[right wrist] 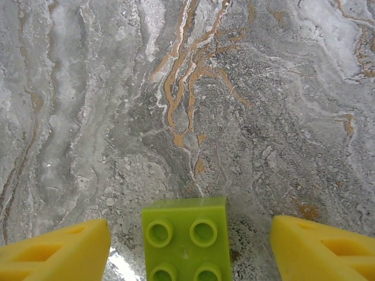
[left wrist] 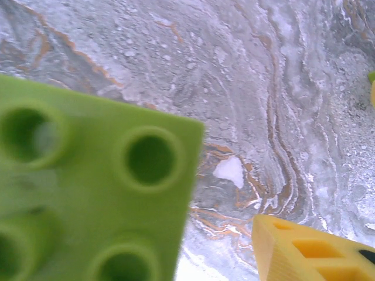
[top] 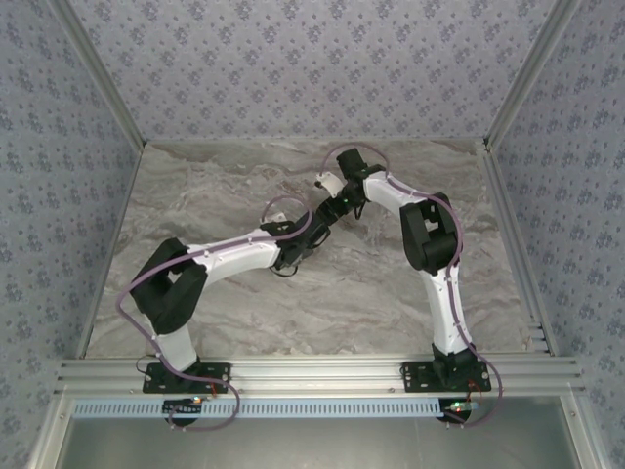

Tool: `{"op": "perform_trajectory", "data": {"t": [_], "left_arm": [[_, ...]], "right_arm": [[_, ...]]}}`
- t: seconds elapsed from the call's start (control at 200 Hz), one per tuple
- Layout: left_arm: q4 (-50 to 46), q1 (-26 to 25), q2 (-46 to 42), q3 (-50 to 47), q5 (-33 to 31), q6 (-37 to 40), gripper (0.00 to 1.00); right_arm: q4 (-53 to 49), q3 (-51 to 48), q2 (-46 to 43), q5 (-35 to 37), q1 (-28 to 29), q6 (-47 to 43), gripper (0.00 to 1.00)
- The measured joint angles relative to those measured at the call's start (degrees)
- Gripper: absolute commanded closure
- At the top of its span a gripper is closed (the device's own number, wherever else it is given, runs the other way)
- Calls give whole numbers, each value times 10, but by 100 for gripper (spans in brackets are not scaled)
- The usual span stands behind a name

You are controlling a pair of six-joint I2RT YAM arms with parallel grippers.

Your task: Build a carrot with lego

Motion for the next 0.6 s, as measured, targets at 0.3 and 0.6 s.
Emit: {"op": "perform_trajectory", "data": {"t": [0.3,0.6], "left_arm": [[17,-10,12,9,9,17,45],[9,-33,-127,-41,1,35,44]], "right_arm": [[-15,16,8,2,0,0,27],[-33,33,16,2,-1,0,35]]}}
